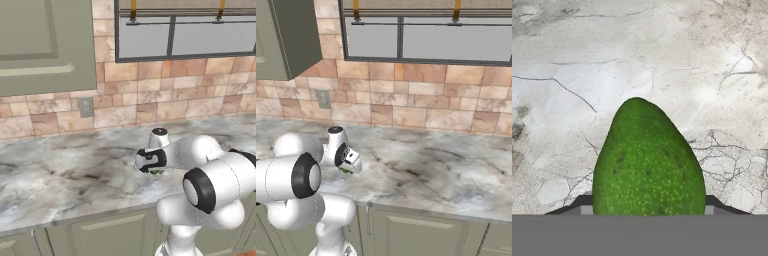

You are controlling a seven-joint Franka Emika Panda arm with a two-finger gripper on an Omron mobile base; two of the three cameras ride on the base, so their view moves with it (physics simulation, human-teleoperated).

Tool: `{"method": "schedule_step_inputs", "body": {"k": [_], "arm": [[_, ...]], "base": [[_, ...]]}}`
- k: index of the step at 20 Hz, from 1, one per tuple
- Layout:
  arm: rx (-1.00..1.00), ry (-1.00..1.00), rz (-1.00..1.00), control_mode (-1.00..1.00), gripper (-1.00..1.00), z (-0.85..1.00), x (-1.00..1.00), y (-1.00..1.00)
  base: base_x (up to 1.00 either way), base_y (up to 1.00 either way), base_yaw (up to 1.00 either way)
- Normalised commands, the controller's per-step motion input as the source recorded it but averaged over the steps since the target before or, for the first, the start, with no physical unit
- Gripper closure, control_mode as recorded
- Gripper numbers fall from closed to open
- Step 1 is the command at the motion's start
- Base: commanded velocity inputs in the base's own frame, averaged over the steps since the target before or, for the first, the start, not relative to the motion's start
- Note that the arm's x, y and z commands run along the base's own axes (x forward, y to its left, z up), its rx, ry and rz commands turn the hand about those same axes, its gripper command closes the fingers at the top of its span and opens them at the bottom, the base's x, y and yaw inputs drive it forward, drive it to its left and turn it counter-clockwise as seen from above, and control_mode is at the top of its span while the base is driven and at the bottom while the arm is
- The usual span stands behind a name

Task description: Place the beer and liquor on the top shelf of the fridge to keep them out of children's reach, and place the avocado on lower shelves for easy access.

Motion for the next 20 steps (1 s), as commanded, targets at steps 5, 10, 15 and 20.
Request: {"method": "schedule_step_inputs", "body": {"k": [5,10,15,20], "arm": [[0.00,-0.32,0.00,-1.00,1.00,0.47,-0.84,0.00],[0.00,-0.38,0.00,-1.00,1.00,0.93,-0.95,-0.15],[0.00,-0.27,0.00,-1.00,1.00,1.00,-0.88,-0.26],[0.00,-0.17,-0.01,-1.00,1.00,0.98,-0.75,-0.24]], "base": [[0.00,0.00,0.00],[0.00,0.00,0.00],[0.00,0.00,0.00],[0.00,0.00,0.00]]}}
